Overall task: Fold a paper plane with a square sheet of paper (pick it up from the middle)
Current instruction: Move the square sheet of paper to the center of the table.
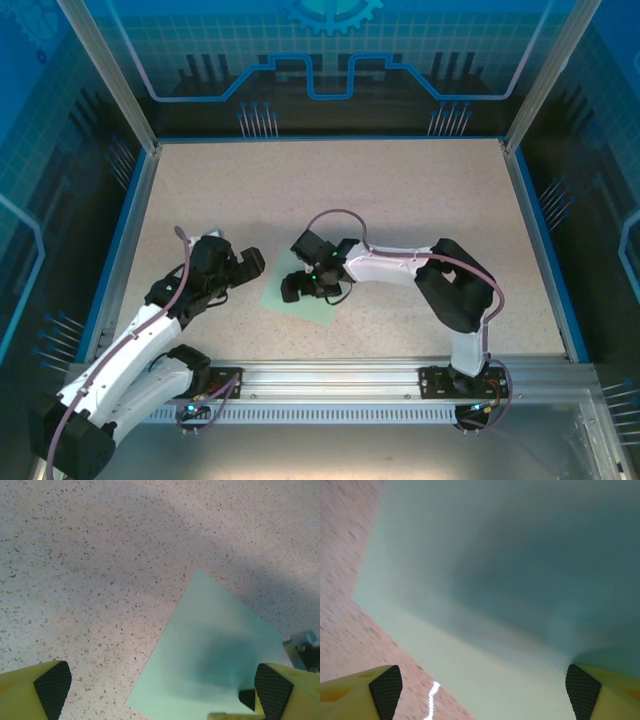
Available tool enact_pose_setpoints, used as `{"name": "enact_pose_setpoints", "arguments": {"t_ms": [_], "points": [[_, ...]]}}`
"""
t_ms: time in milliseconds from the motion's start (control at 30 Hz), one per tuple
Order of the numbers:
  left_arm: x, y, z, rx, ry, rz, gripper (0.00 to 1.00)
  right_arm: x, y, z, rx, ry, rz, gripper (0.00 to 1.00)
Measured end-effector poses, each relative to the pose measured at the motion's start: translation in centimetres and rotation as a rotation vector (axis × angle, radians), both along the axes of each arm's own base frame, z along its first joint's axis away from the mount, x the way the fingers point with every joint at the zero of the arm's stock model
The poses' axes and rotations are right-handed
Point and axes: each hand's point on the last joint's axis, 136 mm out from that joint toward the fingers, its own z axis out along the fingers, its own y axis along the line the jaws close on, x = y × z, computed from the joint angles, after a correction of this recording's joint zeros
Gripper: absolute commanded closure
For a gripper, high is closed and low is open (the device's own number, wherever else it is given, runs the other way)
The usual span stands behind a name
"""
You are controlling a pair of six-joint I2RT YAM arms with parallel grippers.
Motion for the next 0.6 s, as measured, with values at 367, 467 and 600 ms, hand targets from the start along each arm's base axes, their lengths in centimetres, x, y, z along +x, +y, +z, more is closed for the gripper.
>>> {"name": "enact_pose_setpoints", "arguments": {"t_ms": [367, 467, 600], "points": [[0.1, -0.2, -0.6, 0.022, -0.012, -0.037, 0.02, -2.1, -3.2, -0.1, -0.013, 0.005, 0.105, 0.11], [0.0, -0.6, -1.0, 0.016, -0.010, -0.065, 0.01, -0.9, -5.9, -0.2, -0.051, 0.005, 0.110, 0.12], [0.1, -1.4, -1.1, -0.009, -0.019, -0.108, 0.02, 1.8, -9.6, -0.2, -0.100, 0.001, 0.106, 0.13]]}}
